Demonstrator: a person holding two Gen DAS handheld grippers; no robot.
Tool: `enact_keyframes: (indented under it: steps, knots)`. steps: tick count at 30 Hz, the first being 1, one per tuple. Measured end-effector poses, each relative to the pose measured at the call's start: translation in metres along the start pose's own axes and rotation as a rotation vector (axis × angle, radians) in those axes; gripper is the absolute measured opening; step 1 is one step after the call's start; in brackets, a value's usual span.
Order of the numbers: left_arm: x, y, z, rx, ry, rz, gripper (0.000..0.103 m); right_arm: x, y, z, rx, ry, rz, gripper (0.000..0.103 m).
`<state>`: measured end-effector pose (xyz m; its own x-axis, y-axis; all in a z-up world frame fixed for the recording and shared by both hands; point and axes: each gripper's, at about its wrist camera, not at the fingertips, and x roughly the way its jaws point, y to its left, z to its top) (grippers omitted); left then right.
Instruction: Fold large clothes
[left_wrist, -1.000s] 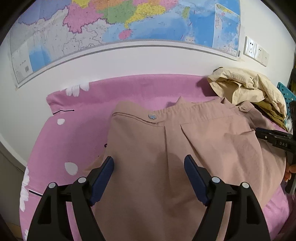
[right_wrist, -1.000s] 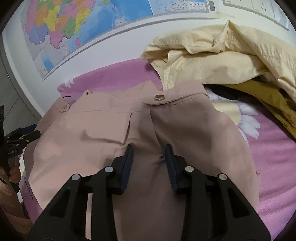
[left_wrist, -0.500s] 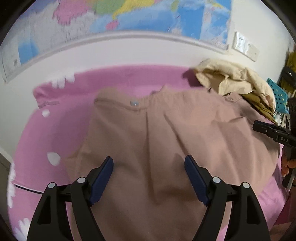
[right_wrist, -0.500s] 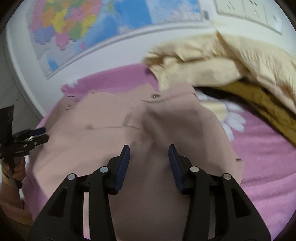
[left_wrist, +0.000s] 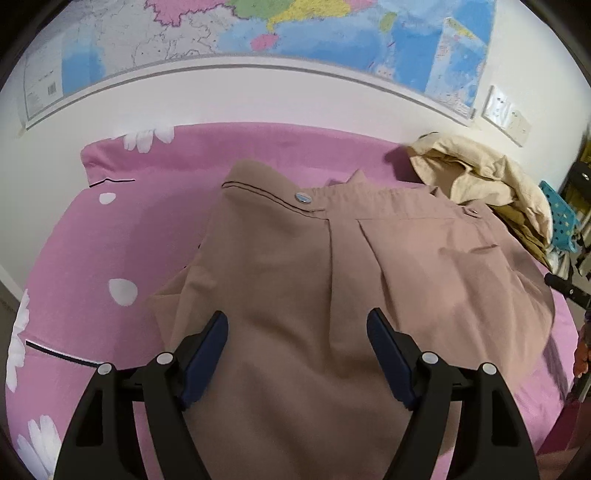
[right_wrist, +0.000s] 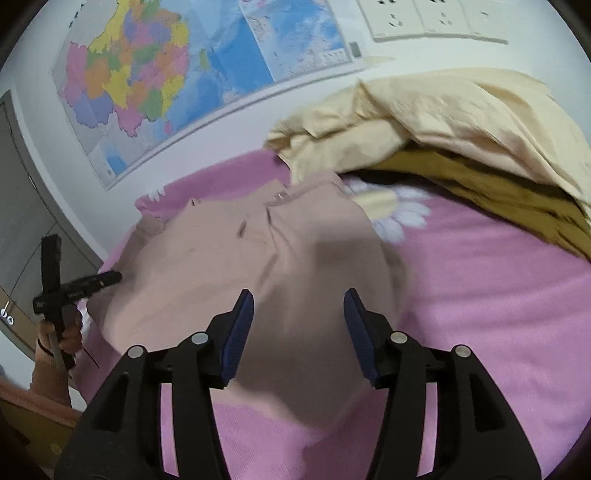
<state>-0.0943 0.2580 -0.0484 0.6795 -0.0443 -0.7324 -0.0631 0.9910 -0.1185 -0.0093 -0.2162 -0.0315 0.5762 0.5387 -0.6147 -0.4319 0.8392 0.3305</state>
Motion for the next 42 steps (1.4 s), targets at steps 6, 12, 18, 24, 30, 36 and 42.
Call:
enact_keyframes:
  steps: [6, 12, 18, 24, 30, 36, 42]
  knots:
    - [0.018, 0.004, -0.006, -0.023, 0.05, 0.023, 0.075, 0.018, -0.026, -0.02, 0.077, 0.037, -0.054, 0.047]
    - [0.017, 0.0, -0.006, -0.005, 0.038, 0.066, 0.076, 0.013, -0.019, -0.016, 0.069, 0.023, -0.102, 0.048]
    - [-0.012, 0.005, -0.014, -0.02, -0.017, 0.061, 0.08, -0.007, 0.038, -0.001, -0.119, -0.052, -0.033, 0.055]
    - [-0.015, 0.002, -0.022, -0.026, -0.009, 0.085, 0.081, 0.024, 0.118, -0.008, -0.386, 0.03, 0.11, 0.069]
    - [-0.005, -0.004, -0.031, 0.0, 0.002, 0.099, 0.083, 0.058, 0.172, -0.025, -0.552, 0.1, 0.175, 0.069]
    - [0.0, 0.001, -0.028, -0.026, 0.021, 0.085, 0.083, 0.078, 0.19, -0.027, -0.59, 0.151, 0.171, 0.072]
    - [-0.017, 0.005, -0.031, -0.078, 0.007, 0.038, 0.088, 0.074, 0.222, -0.031, -0.719, 0.137, 0.205, 0.083]
